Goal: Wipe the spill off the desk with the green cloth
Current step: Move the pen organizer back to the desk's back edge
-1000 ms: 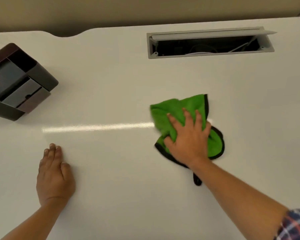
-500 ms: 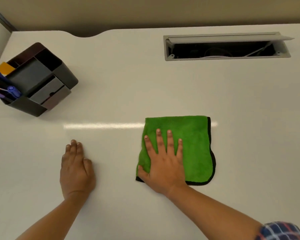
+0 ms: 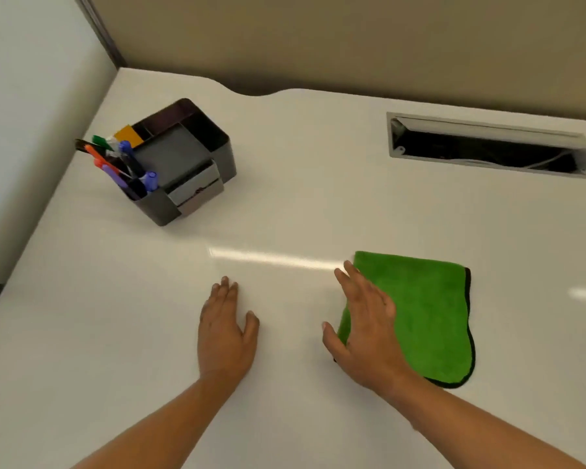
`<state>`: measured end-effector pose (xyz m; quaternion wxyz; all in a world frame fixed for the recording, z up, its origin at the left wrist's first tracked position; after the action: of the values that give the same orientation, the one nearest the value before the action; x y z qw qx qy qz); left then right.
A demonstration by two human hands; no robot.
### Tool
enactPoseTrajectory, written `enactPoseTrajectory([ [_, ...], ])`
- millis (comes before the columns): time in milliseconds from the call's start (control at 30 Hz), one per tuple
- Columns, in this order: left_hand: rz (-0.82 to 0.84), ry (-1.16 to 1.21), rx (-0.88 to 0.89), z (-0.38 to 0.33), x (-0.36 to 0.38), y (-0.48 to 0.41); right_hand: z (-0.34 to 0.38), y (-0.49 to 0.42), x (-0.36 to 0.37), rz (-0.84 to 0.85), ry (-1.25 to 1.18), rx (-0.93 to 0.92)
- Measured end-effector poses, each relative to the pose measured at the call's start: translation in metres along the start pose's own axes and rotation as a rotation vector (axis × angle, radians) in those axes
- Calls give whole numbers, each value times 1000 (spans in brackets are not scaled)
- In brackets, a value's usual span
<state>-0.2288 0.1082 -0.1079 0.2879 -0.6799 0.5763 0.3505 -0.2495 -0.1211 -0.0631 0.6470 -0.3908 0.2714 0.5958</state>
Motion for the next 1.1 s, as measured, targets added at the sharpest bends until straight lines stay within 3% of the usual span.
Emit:
enactPoseTrajectory([
  [233,-254,123,-185,25,-75,-75,58,-109,20,31,52,-167],
  [400,-435,102,-224,48,-121,-133,90,-200,38,85,100,-182],
  [600,-285,-77,-176,67,-127,-169,110,-277,67,134,251,-210],
  [900,-323,-223,19,72,-140,-187,109,-320,110,199,437,-300],
  [1100,-259,-332,109,63,-134,-197,104,-325,103,125,465,-381],
])
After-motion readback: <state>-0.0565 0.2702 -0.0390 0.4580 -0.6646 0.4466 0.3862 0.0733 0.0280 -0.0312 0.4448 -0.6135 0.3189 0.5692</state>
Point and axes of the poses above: each hand's wrist, its own y-axis away from the middle knuckle, its own x-axis out of the palm, z = x × y, the point moved 4 cm from there along -y, towards the middle knuckle, and after that the axes turned 8 degrees about -z, right-handed, at the moved point
